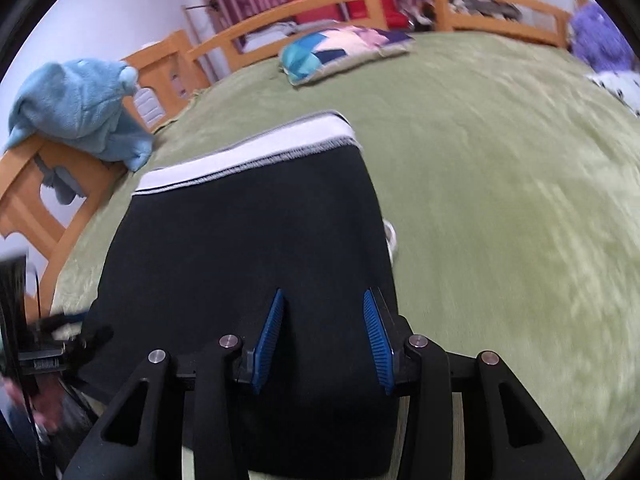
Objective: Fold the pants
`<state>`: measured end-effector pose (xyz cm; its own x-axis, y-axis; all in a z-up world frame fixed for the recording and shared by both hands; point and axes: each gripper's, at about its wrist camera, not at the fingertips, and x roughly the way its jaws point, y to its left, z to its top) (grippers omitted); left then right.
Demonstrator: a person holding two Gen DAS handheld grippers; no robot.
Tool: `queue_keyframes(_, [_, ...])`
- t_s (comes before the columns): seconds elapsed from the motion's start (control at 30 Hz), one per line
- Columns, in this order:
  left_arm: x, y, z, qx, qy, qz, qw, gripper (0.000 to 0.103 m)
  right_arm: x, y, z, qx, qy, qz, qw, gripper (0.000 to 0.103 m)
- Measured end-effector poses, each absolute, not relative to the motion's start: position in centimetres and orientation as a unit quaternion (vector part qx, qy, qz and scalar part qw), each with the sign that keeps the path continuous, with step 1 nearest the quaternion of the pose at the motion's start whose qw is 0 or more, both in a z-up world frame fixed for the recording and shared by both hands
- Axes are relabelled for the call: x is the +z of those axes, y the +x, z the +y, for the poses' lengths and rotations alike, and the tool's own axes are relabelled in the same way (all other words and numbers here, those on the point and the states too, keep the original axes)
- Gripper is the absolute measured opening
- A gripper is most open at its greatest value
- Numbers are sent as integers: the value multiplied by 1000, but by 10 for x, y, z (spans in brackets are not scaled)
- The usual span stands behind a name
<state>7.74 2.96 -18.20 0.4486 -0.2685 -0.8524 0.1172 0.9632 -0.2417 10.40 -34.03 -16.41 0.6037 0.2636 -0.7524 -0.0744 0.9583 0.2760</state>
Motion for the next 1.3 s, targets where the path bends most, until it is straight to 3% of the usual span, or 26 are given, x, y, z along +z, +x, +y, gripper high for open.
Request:
queue_keyframes(0.2, [-124, 54, 23, -96, -62, 474, 873, 75, -138, 68, -328, 62, 75, 445, 890, 42])
queue_keyframes(0.33, [-76, 28, 8, -87, -49, 435, 895, 76, -98, 36, -321, 50, 79, 411, 907, 62])
queue_keyframes(0.5, [-32, -6, -9, -77, -26, 387, 919, 81, -48, -6, -312, 25, 58, 380, 923, 69])
queue_keyframes(0.6, [-17, -28, -12, -77, -27, 363, 928, 88, -30, -30, -309, 8, 54, 364, 930, 91])
queue_keyframes(0.73, [-2, -52, -24, -61, -3, 333, 941, 92, -9, -64, -302, -14, 30, 329, 944, 101])
queue_keyframes(1.3, [16, -100, -28, -71, -13, 321, 944, 96, 16, -124, -289, -26, 27, 303, 952, 102])
